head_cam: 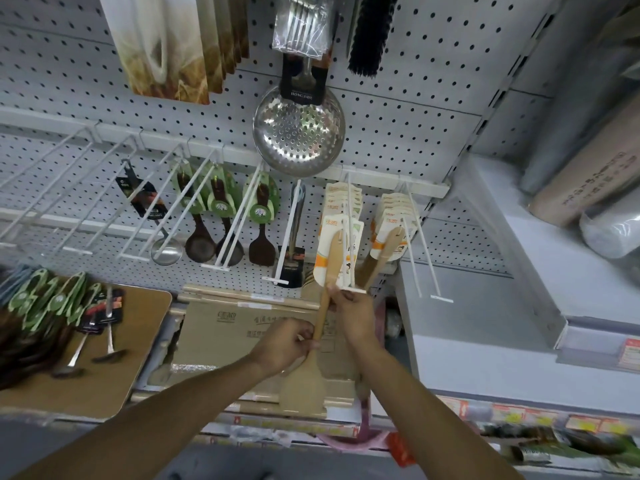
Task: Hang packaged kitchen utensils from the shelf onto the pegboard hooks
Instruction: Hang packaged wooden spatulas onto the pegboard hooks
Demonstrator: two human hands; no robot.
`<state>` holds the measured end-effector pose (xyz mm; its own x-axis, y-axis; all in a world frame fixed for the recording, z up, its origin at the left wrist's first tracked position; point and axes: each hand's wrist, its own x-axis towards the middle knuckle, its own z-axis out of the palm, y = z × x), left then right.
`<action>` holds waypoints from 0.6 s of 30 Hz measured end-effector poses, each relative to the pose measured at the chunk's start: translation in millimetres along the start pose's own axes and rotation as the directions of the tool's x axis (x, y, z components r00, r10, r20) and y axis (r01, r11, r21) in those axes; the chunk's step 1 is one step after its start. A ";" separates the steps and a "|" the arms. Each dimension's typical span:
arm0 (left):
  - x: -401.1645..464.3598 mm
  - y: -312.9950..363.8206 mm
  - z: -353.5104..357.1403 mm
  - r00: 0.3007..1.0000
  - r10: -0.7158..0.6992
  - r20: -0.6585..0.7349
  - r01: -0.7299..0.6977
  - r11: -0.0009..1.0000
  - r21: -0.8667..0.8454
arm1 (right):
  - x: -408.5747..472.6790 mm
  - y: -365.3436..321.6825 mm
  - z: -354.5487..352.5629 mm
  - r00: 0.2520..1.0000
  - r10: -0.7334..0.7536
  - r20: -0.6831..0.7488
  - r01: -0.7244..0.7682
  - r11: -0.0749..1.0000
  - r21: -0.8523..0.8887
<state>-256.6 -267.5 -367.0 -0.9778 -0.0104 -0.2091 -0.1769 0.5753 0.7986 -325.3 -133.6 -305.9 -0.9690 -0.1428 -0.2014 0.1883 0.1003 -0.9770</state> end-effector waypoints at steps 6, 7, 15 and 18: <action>21.6 8.1 -7.6 1.000 -0.017 0.003 0.017 0.999 0.033 | 28.0 -6.6 1.3 0.999 0.000 -0.039 -0.002 0.999 -0.035; 23.9 9.3 -8.4 1.000 -0.018 0.002 0.018 0.999 0.035 | 29.7 -8.2 1.7 0.999 -0.010 -0.038 0.007 0.997 -0.076; 26.2 -0.3 -25.5 0.998 -0.063 -0.001 0.059 0.933 0.354 | 26.0 4.9 6.4 0.997 0.000 -0.072 -0.008 0.993 -0.120; 12.7 -13.9 -46.7 1.000 0.005 -0.026 0.008 0.884 0.468 | 17.0 17.4 3.5 0.998 0.070 -0.010 -0.069 0.946 -0.318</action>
<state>-271.8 -313.8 -354.4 -0.9813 -0.0285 -0.1904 -0.1112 0.8911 0.4400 -338.0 -137.7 -326.6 -0.9550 -0.1261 -0.2684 0.1943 0.4180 -0.8874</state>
